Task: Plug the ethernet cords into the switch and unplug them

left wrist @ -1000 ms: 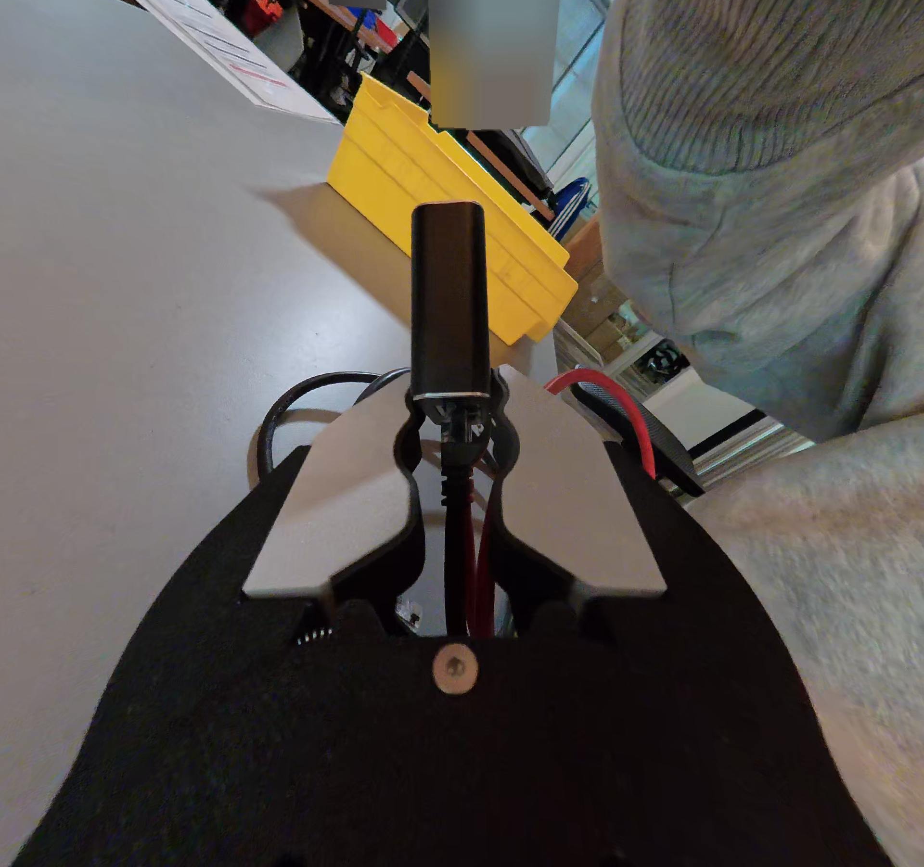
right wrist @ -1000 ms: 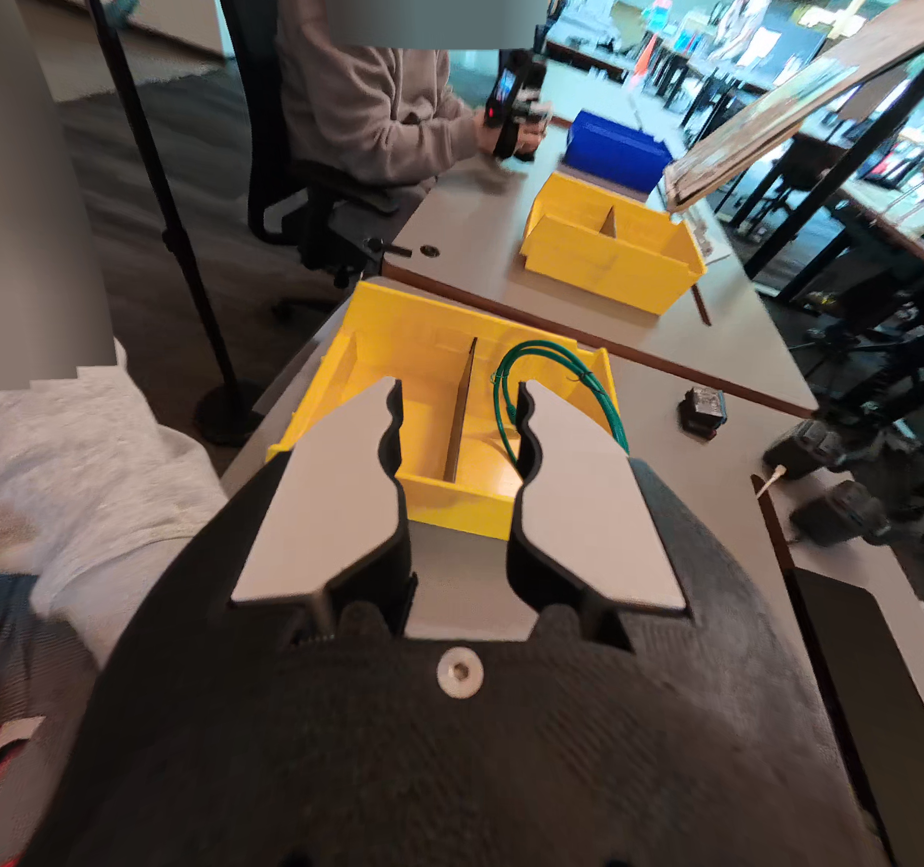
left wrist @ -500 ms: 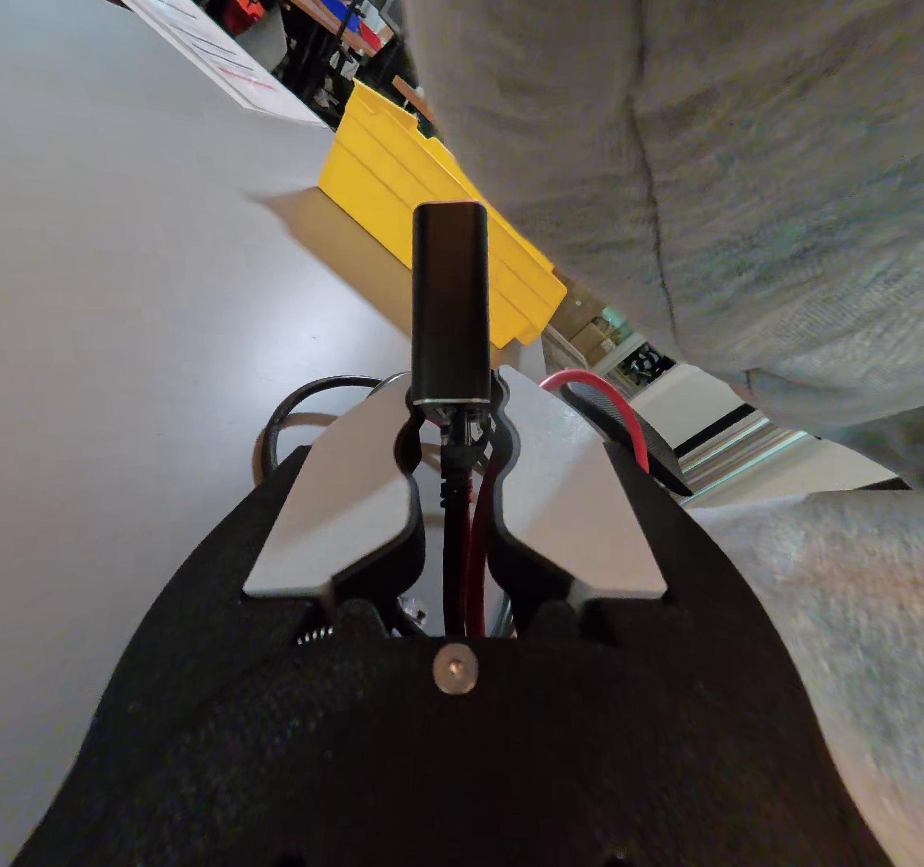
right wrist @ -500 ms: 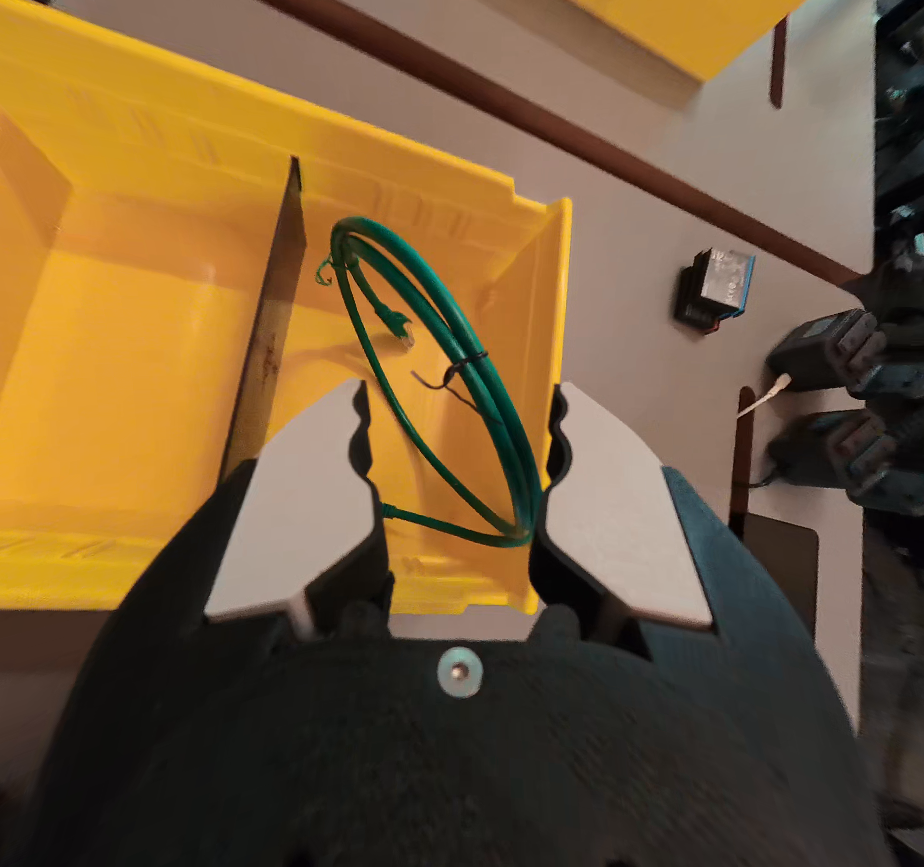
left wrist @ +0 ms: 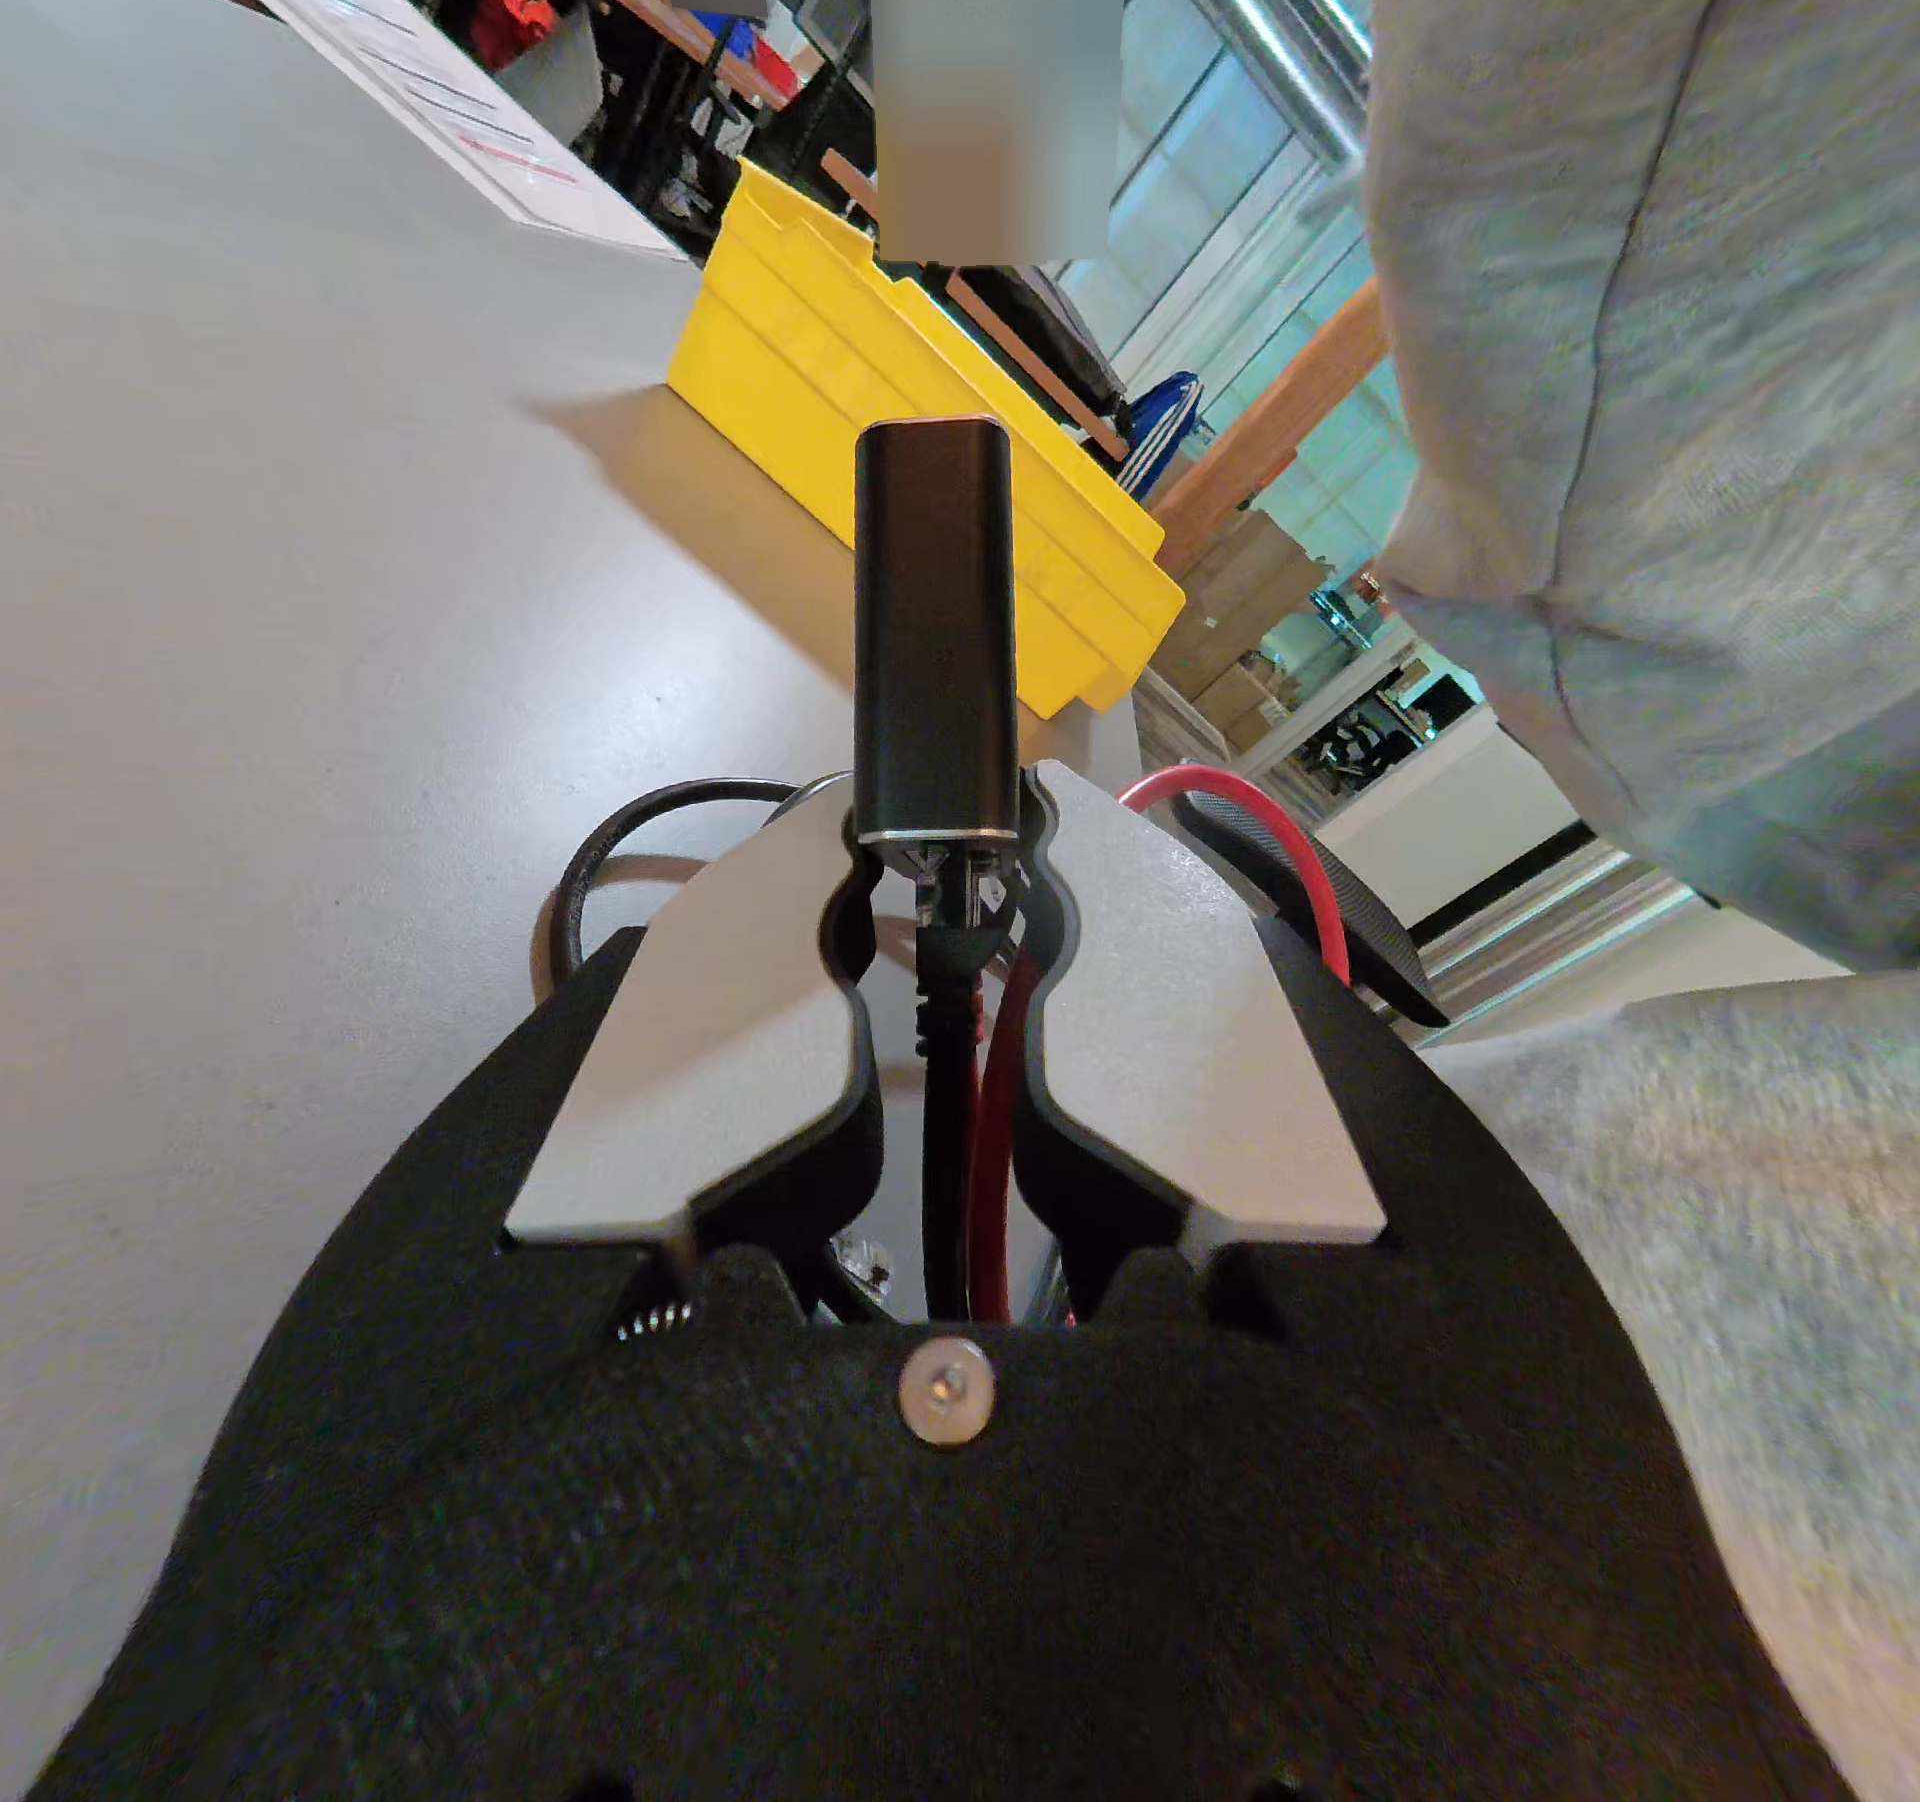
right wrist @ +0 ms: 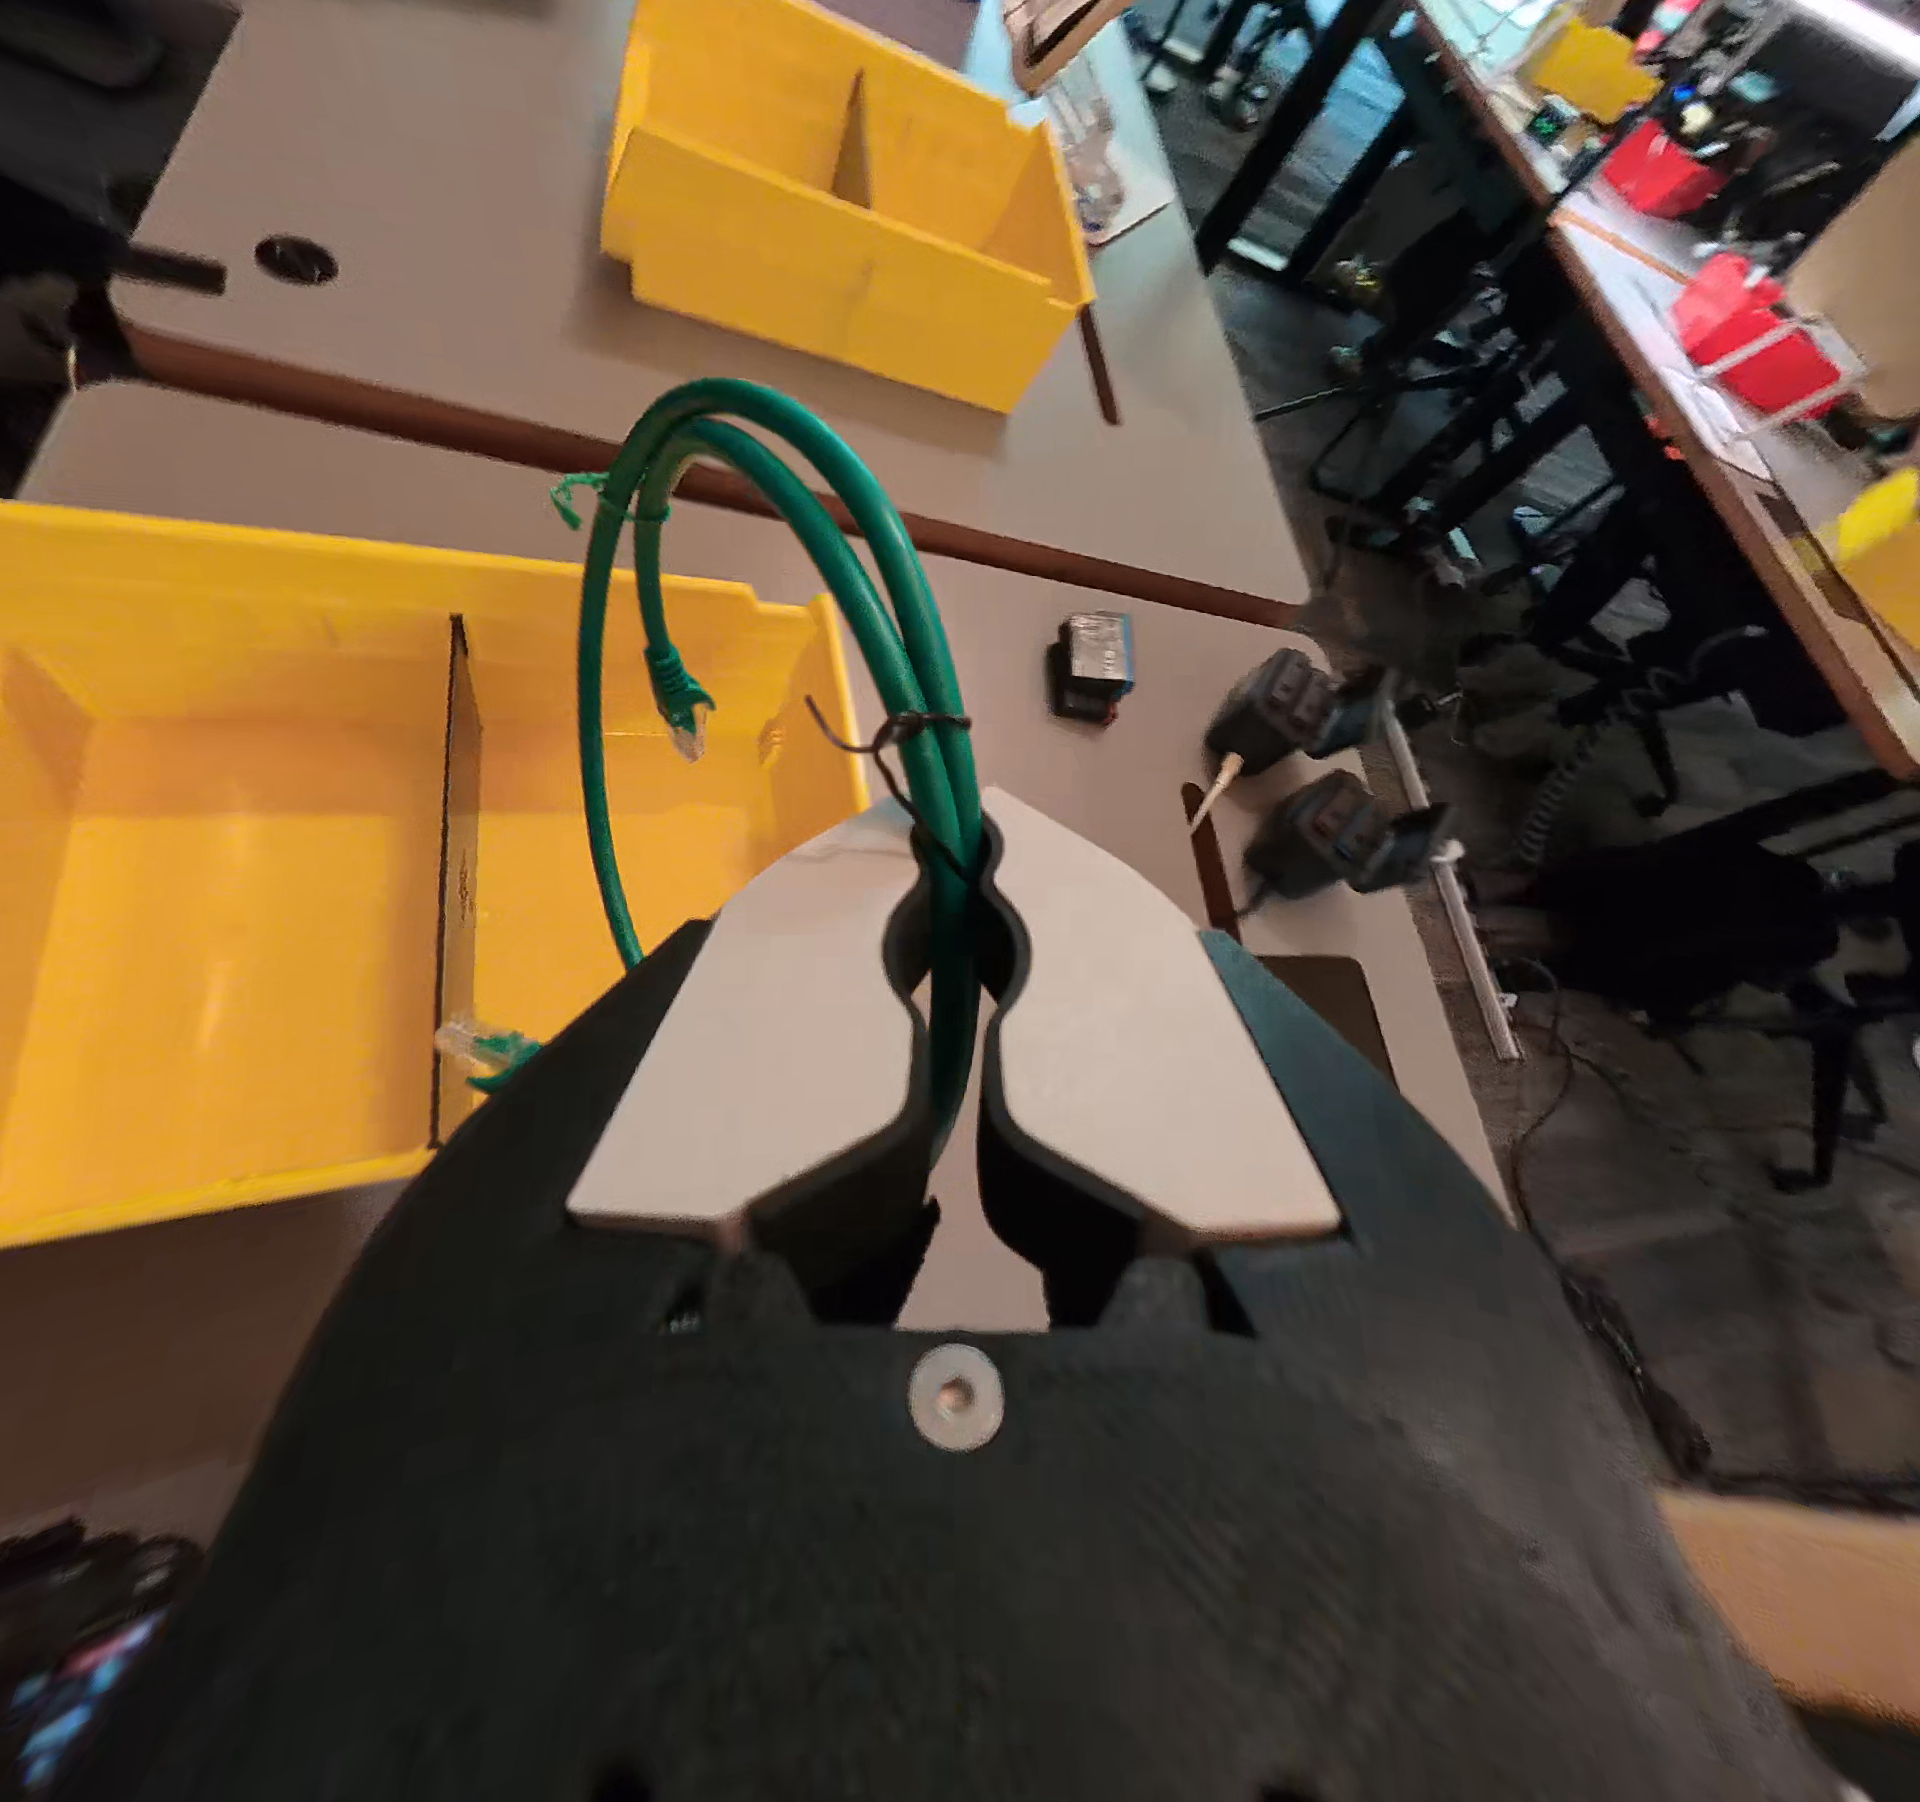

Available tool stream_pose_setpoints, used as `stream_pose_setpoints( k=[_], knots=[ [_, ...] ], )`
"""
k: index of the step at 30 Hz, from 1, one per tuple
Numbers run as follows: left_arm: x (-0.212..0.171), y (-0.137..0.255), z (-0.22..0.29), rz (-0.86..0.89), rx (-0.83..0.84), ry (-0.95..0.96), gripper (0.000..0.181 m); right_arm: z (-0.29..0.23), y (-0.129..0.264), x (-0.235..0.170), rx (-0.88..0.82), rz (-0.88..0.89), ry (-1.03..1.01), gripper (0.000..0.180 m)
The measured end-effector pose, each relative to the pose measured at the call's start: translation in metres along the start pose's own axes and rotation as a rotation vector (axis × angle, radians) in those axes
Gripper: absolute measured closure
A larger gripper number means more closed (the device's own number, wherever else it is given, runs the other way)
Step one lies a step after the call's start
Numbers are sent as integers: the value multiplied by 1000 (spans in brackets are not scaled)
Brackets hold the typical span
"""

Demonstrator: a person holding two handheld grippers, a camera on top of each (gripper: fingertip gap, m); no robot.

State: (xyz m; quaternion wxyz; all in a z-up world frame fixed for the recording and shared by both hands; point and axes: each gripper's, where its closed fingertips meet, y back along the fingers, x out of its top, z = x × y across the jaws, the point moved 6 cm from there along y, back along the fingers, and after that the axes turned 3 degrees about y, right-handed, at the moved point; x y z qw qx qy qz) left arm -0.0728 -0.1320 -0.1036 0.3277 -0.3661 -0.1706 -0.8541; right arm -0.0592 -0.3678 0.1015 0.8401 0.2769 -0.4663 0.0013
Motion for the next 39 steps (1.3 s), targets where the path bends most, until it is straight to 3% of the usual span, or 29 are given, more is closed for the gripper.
stream_pose_setpoints(
  k=[6,15,21,24,27,33,39],
  knots=[
    [-1,0,3,-7,-5,-17,155,29,111,-37,-177,40,-136,177],
    [-3,-1,10,-31,-15,-55,154,5,270,-171,-497,-33,-556,176],
    [-7,-1,12,-36,-18,-34,154,-48,319,-255,-668,-165,-753,176],
    [-7,1,11,-34,-3,-32,154,-77,327,-291,-658,-223,-855,175],
    [-8,2,8,-32,2,-20,154,-100,331,-316,-598,-226,-928,158],
    [-7,5,4,-9,-24,35,155,-109,364,-328,-741,-241,-684,123],
    [-7,6,1,7,-14,77,155,-132,362,-309,-874,-192,-292,118]
  ],
)
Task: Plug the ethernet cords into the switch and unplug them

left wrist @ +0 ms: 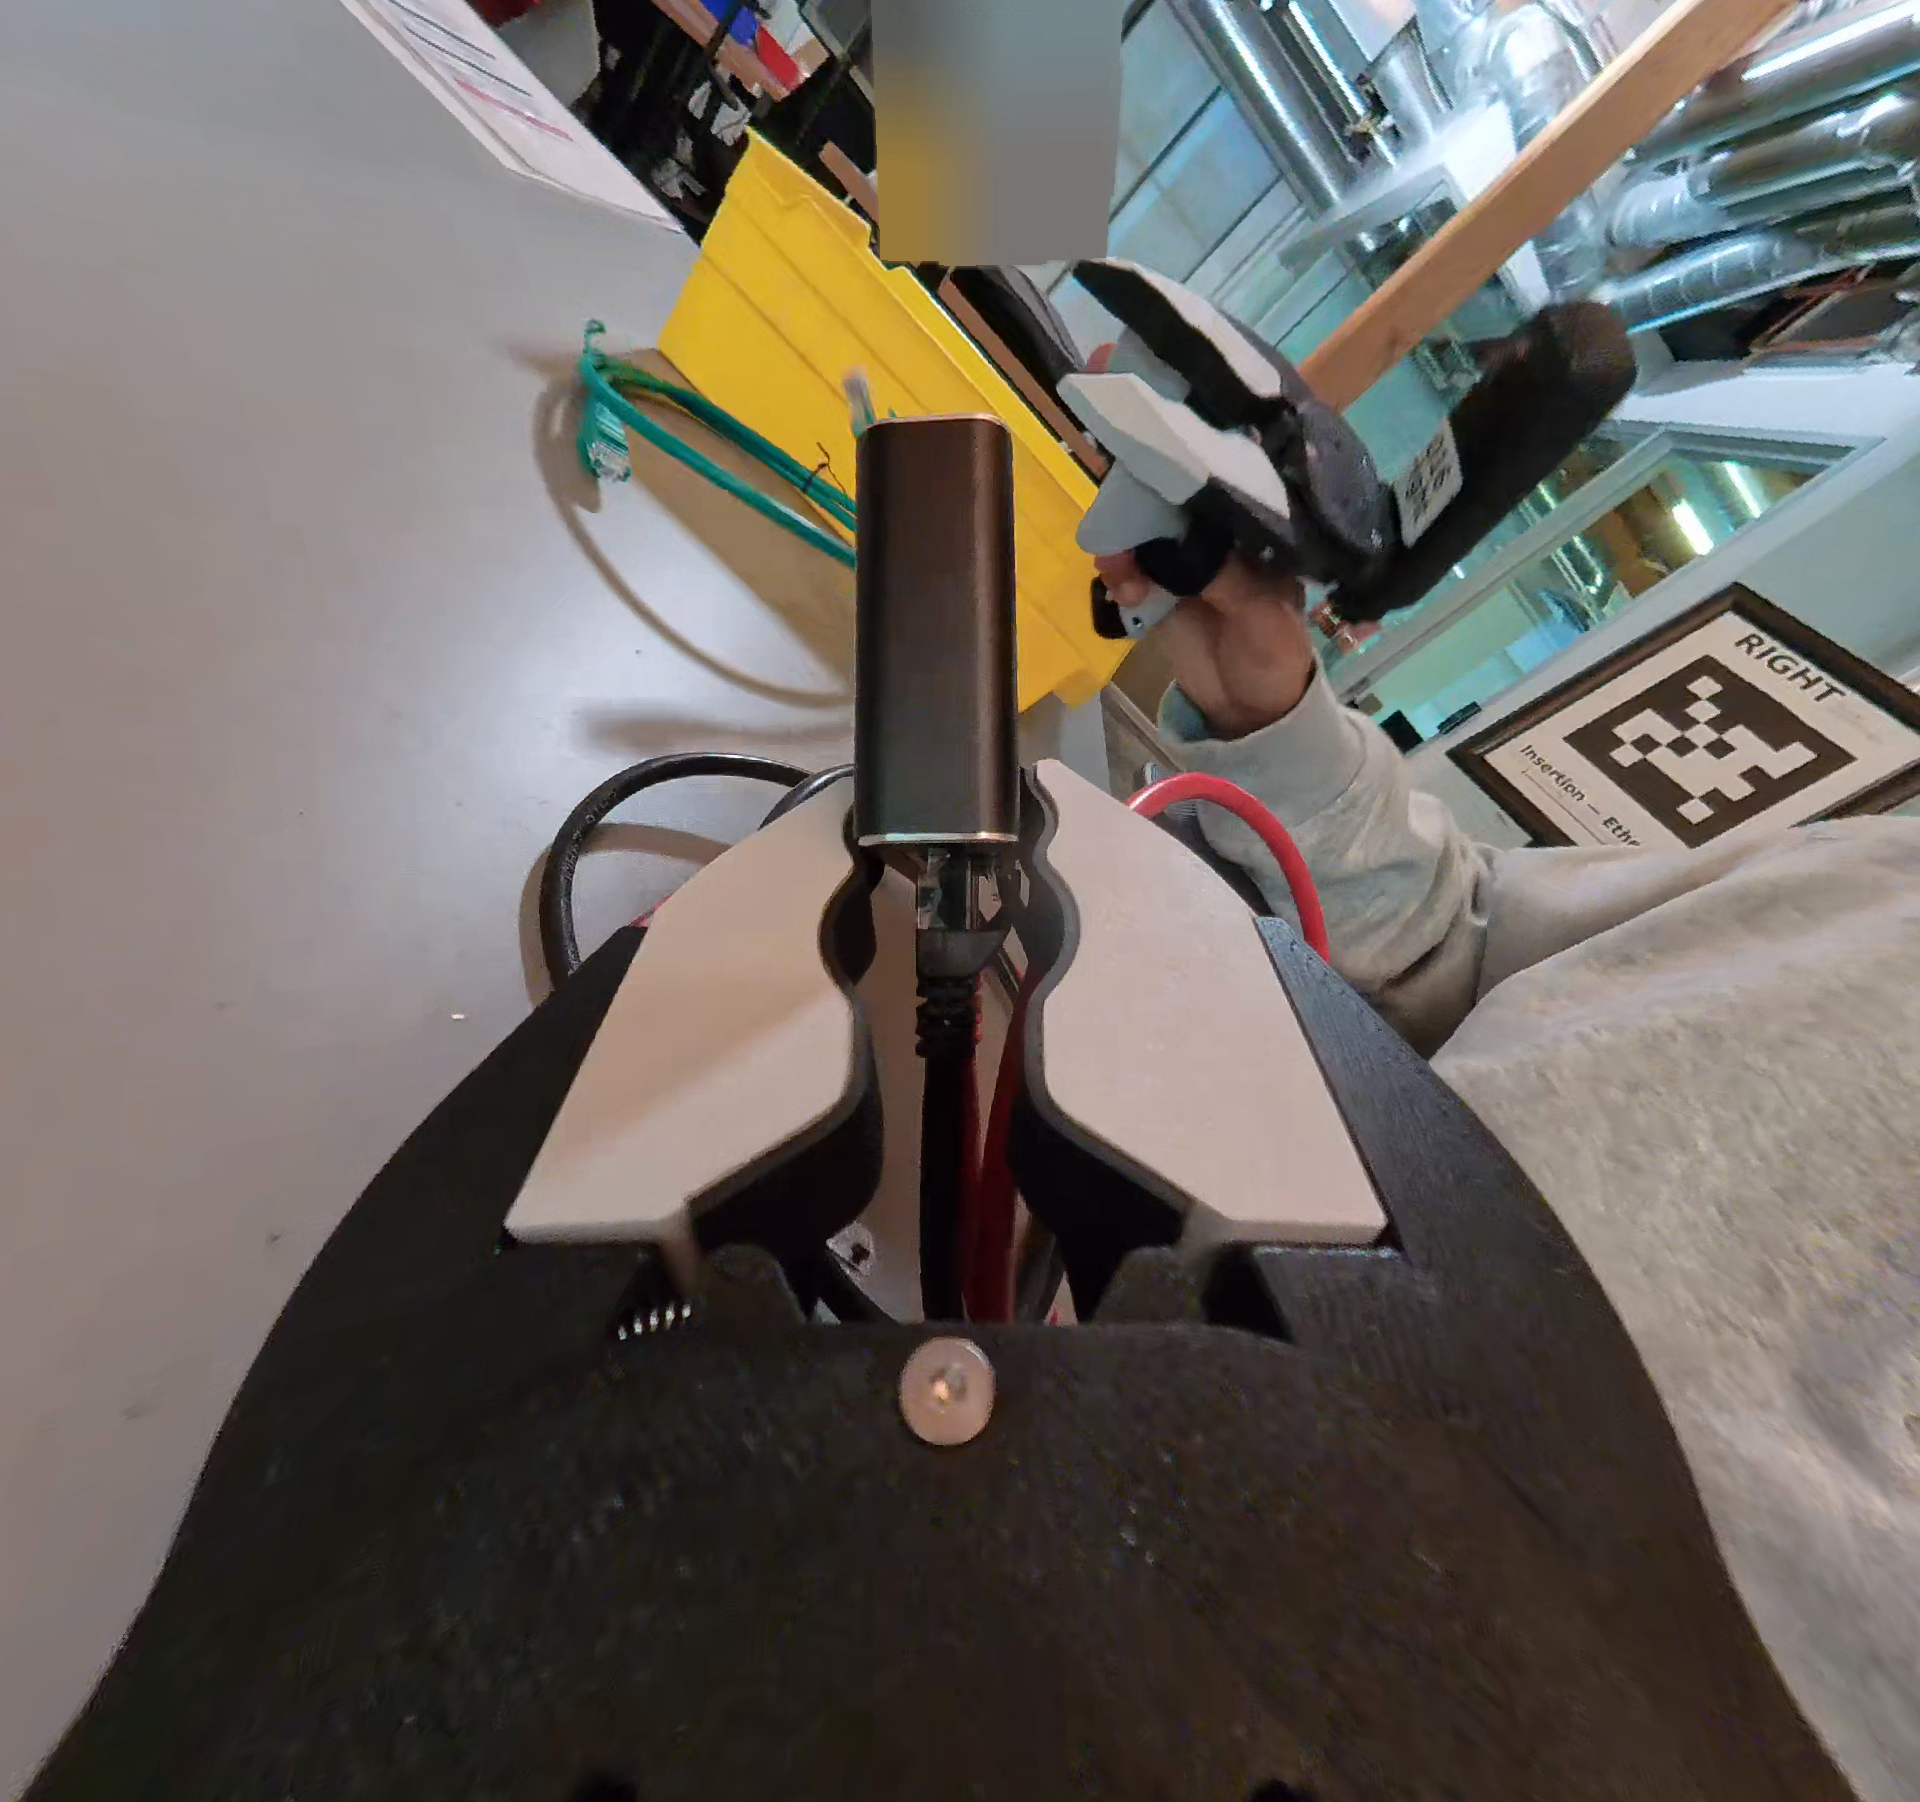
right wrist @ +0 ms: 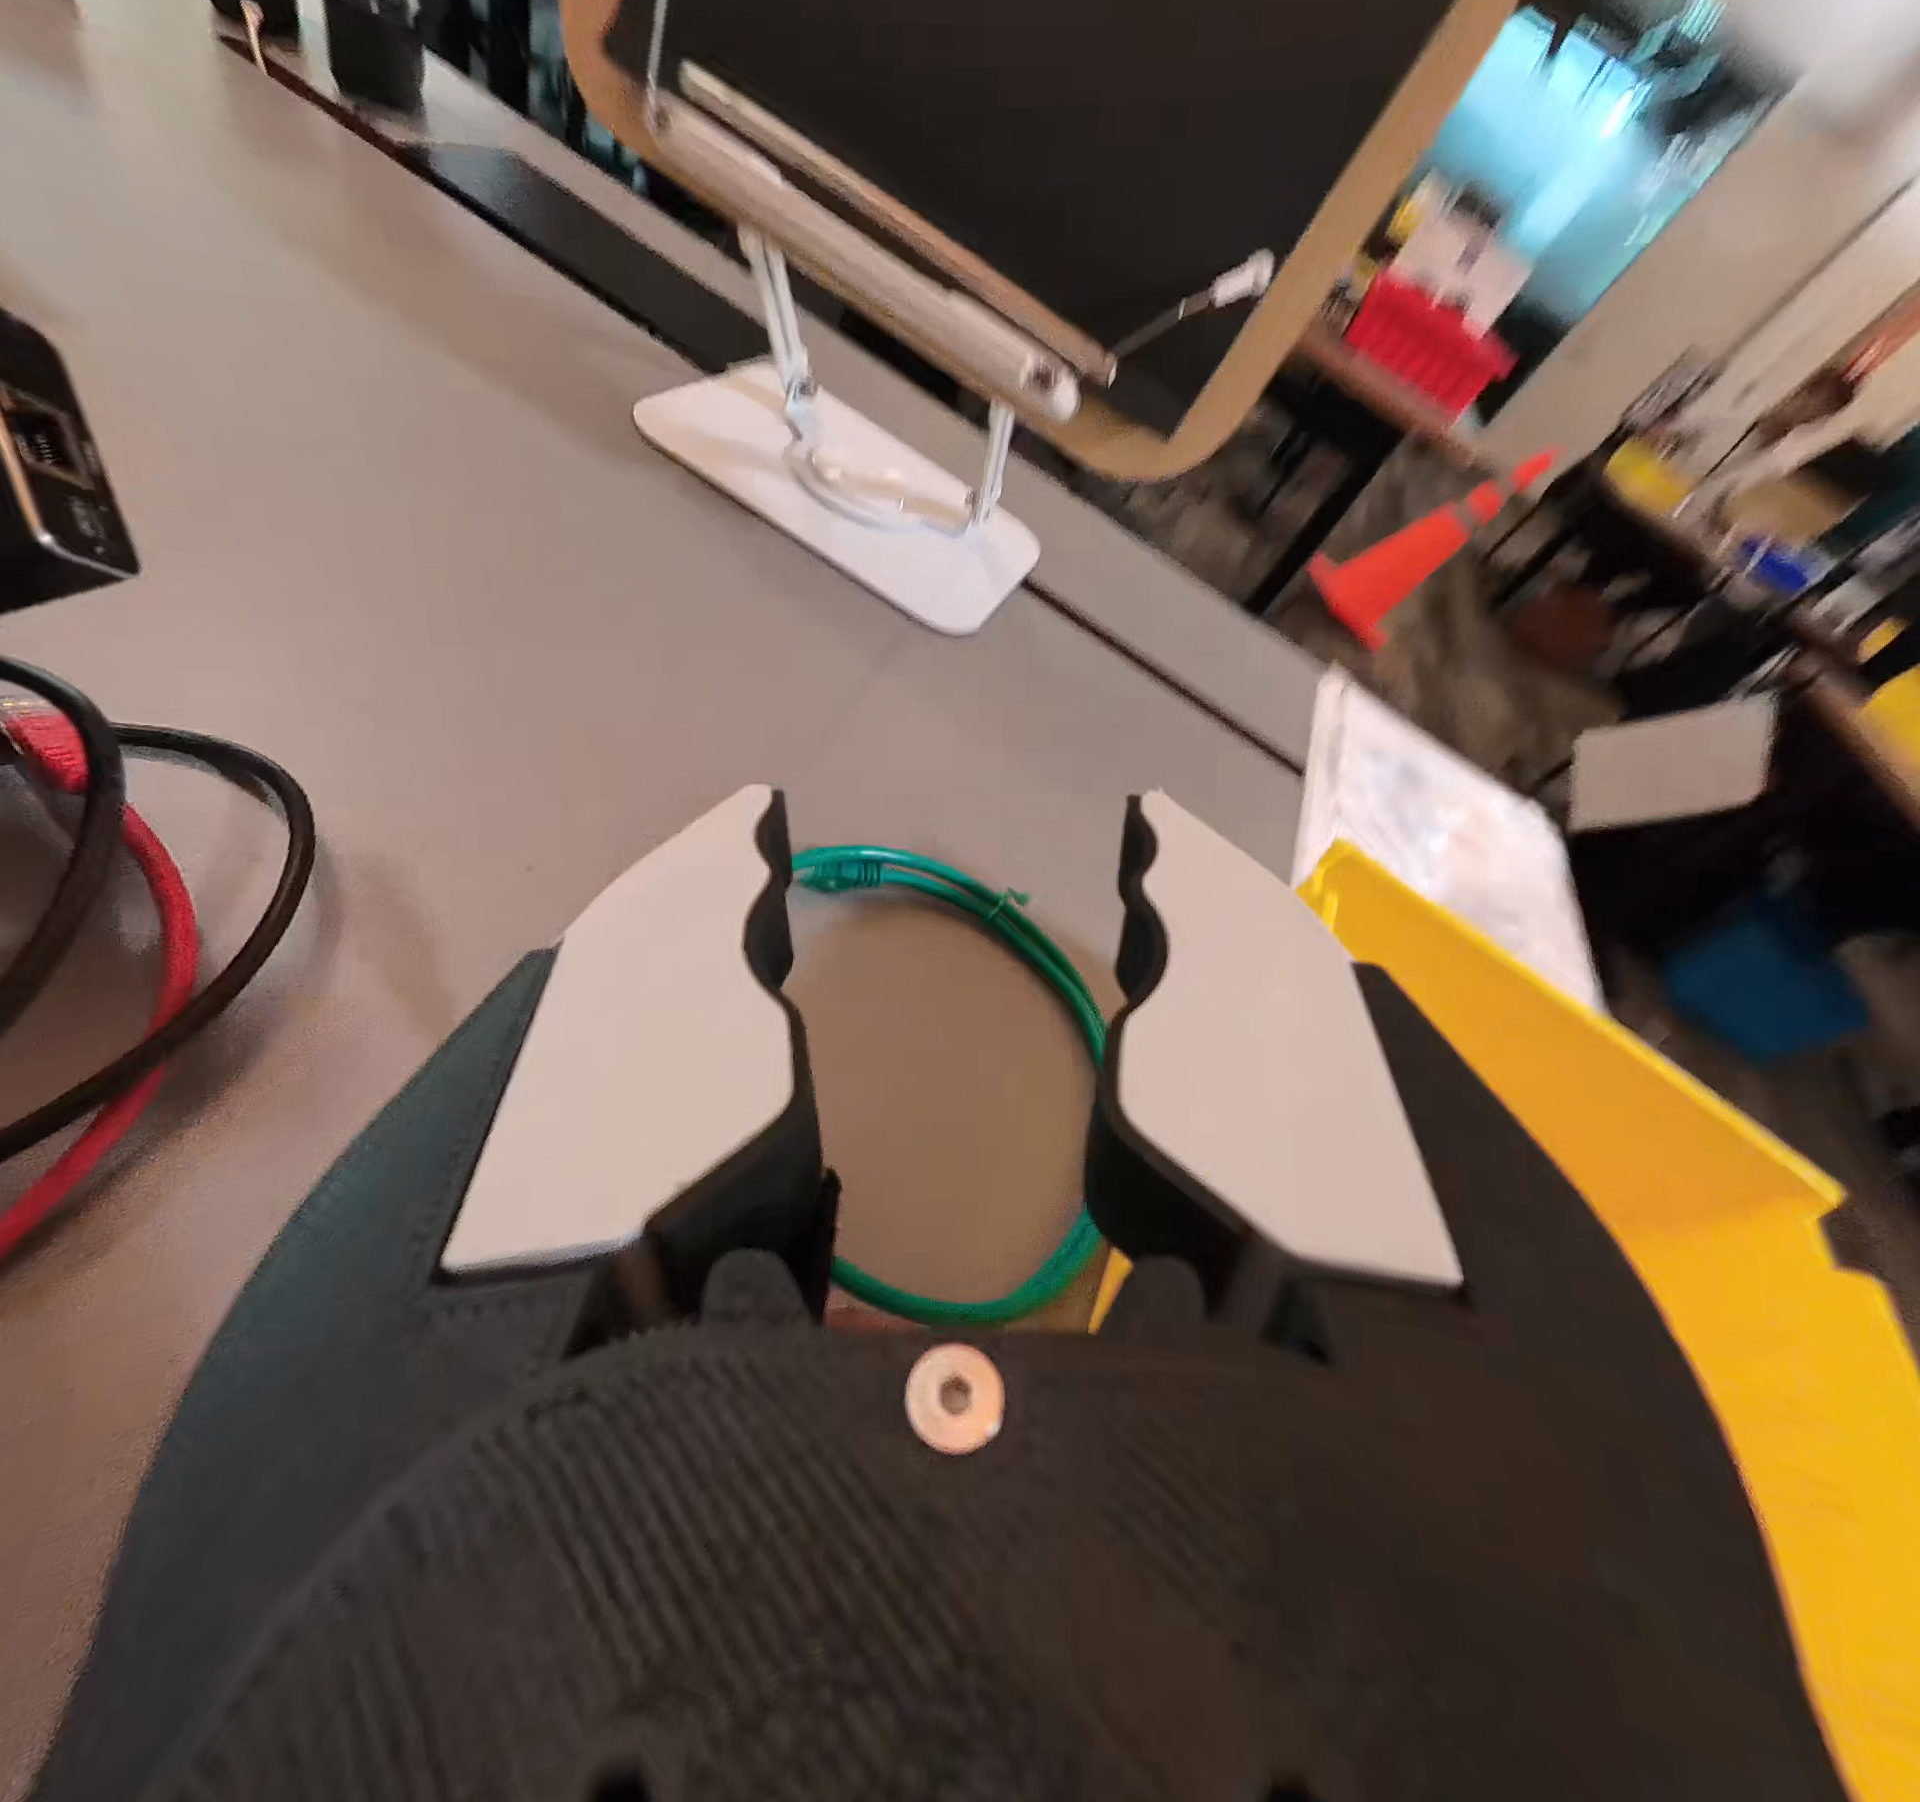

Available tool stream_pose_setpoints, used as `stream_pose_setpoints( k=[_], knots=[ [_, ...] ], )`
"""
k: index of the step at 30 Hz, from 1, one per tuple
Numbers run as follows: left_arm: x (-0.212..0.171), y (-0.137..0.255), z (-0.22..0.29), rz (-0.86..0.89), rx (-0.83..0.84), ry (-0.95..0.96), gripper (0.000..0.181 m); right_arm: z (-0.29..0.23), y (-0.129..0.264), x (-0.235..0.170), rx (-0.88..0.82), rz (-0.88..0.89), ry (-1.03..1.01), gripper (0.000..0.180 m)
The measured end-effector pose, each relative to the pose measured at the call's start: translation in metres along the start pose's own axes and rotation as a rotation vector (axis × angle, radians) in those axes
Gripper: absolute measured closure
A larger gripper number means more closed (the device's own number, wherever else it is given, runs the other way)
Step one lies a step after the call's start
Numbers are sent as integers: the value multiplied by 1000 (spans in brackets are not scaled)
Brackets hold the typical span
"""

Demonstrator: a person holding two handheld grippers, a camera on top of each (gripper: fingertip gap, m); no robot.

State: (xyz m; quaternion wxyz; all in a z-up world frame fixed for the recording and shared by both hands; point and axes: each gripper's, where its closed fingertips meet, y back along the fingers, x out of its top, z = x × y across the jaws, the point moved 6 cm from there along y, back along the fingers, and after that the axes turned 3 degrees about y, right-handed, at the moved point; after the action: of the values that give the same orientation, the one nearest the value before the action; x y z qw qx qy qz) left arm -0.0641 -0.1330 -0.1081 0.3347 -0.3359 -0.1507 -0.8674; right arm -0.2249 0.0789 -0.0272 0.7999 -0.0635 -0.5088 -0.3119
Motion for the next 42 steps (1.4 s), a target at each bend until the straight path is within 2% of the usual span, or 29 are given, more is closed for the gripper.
stream_pose_setpoints(
  k=[2,4,10,14,19,21,26,31,33,36,42],
  knots=[
    [0,0,0,-3,-3,5,155,-16,5,-1,33,92,53,128],
    [0,-1,0,-6,-9,9,155,-30,5,-5,100,99,73,136],
    [0,-1,-2,-6,-32,36,155,-48,-21,-34,204,-91,-56,134],
    [1,-1,-3,-7,-42,47,155,-62,-37,-56,244,-243,6,137],
    [1,-2,-3,-11,-55,56,155,-67,-57,-76,239,-341,59,155],
    [1,-2,-3,-10,-57,57,155,-67,-58,-78,267,-345,-5,169],
    [0,-2,-3,-15,-59,57,155,-60,-56,-75,285,-305,-83,172],
    [0,-3,-1,-25,-51,35,155,-66,-50,-62,337,-191,-52,173],
    [1,-2,2,-46,-53,27,155,-74,-42,-48,391,-89,12,173],
    [3,1,10,-98,-92,29,155,-89,-28,-31,412,10,214,173],
    [-5,0,23,-315,40,-120,153,-112,-13,-19,247,78,797,174]
  ],
)
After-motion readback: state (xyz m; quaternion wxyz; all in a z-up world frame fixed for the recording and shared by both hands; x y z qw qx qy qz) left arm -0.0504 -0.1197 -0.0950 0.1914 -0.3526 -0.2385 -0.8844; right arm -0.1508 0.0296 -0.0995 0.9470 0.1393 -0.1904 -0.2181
